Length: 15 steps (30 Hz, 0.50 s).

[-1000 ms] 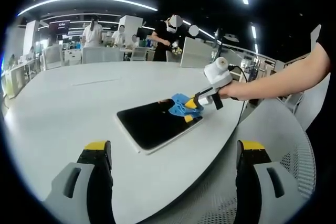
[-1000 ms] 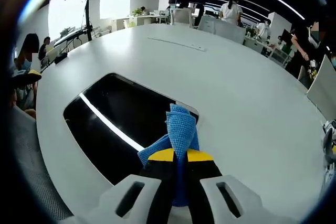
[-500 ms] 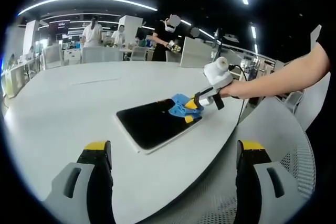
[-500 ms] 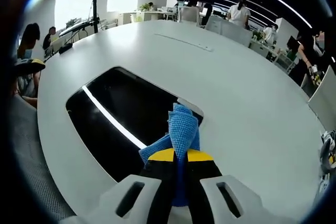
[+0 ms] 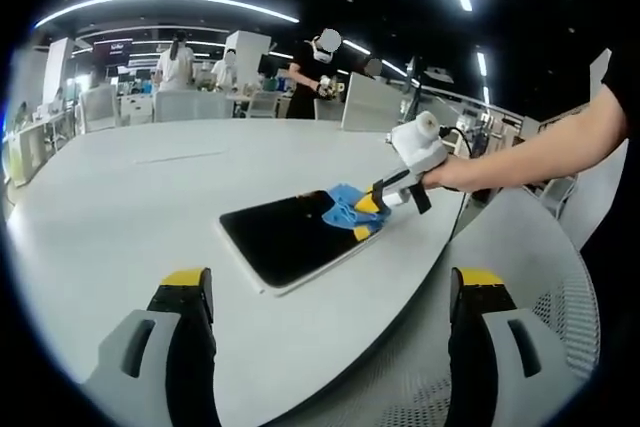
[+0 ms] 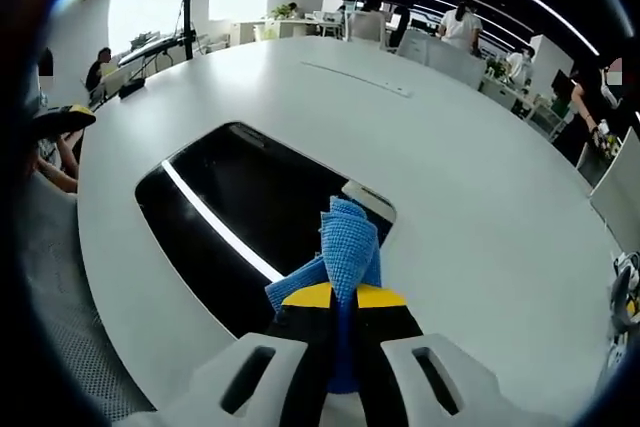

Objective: Wipe the mirror surface with the cleaning cloth until all visible marks leave the cleaned area.

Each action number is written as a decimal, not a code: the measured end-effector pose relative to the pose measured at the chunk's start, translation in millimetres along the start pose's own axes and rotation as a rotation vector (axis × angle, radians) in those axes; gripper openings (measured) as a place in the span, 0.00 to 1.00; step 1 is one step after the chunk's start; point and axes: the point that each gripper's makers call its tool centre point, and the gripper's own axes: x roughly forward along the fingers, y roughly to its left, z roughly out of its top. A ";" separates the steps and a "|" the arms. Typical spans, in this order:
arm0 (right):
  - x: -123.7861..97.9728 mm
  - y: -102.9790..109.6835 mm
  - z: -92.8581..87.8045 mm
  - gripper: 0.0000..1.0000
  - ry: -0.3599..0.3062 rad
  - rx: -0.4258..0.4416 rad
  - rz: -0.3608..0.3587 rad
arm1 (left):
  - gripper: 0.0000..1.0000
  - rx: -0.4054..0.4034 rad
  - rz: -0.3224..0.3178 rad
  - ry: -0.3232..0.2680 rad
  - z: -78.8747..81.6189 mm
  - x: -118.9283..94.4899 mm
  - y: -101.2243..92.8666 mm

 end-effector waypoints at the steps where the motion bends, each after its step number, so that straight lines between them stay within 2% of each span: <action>1: -0.5 0.6 -0.4 0.00 0.000 0.000 0.001 | 0.97 0.000 -0.001 0.001 -0.1 0.0 -0.1; 15: -10.5 12.6 -7.9 0.00 0.006 -0.047 0.028 | 0.97 -0.004 0.001 -0.005 1.2 -0.3 0.7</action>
